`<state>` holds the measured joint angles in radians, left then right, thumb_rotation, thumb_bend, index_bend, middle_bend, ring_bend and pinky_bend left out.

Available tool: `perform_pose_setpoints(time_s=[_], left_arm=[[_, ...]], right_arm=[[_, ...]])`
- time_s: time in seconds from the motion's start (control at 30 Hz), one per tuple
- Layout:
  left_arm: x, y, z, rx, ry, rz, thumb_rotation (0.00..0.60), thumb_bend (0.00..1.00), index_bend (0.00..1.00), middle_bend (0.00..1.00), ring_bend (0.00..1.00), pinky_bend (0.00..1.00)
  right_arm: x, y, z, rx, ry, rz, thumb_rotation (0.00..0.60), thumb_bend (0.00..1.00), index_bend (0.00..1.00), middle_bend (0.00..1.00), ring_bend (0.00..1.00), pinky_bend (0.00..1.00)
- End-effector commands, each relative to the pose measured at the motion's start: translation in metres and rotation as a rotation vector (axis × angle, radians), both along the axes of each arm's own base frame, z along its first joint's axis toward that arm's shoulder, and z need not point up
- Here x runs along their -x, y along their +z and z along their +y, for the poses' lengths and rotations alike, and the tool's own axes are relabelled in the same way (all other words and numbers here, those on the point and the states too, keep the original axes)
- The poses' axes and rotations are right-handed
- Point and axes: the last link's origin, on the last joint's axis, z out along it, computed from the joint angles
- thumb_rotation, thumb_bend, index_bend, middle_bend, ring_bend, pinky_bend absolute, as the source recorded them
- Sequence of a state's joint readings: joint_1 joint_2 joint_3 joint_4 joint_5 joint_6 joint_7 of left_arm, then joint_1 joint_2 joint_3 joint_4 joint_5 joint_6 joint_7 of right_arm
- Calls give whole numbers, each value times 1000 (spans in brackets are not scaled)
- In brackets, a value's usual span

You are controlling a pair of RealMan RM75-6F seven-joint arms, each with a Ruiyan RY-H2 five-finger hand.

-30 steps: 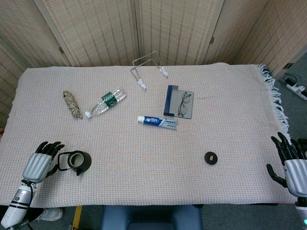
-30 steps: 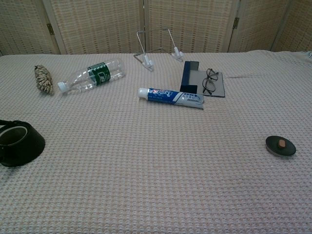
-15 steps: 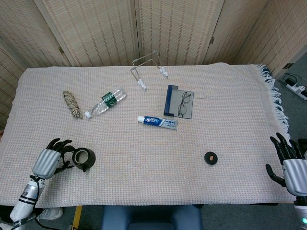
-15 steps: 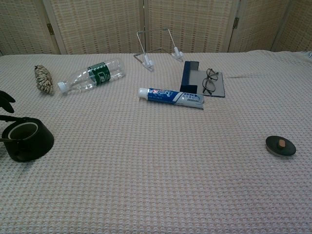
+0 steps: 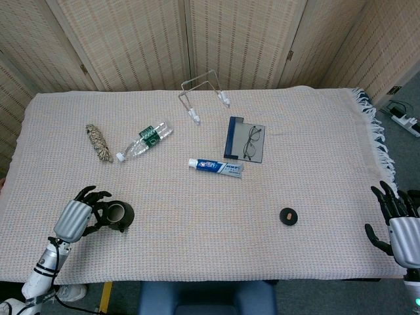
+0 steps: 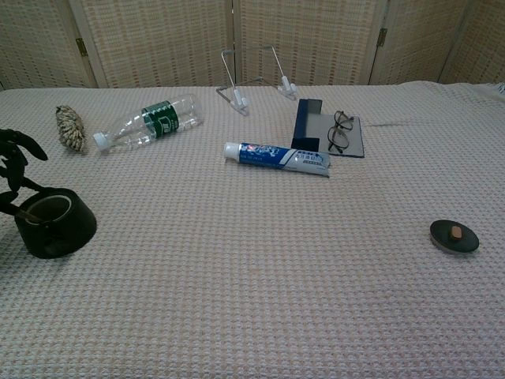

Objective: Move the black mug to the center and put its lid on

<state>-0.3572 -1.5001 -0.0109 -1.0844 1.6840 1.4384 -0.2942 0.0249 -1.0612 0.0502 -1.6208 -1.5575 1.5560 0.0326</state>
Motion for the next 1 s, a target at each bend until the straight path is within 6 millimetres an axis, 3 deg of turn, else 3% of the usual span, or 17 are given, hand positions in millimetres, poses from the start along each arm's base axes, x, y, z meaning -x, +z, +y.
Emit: perform_pose_setpoints(time_s=[0.03,0.23,0.37,0.5,0.77,1.0], left_arm=[[-8,-3,3,6,-30,-23,600,436,645,293,323,166],[-23,-4,9,1,-83,-41,600,491,709,343,367,183],[-33,-5,13,-5,-128,-43,600,522,712,449,470,266],[-44,-7,18,2,-174,-34,600,523,713,536,552,285],[-74,-12,28,11,-272,-25,600,523,713,577,577,286],[-112,-27,45,22,-351,-20,600,522,713,579,580,286]], right_arm=[[0,0,0,0,2,-1,600,406,60,51,201,87],[1,2,3,9,-1,-6,600,406,64,51,200,87],[3,3,5,11,-4,-8,600,405,65,50,200,87],[5,3,6,14,-8,-11,600,404,65,51,201,87],[8,5,11,25,-18,-14,600,404,65,51,200,87],[7,7,13,33,-16,-11,600,405,65,51,198,87]])
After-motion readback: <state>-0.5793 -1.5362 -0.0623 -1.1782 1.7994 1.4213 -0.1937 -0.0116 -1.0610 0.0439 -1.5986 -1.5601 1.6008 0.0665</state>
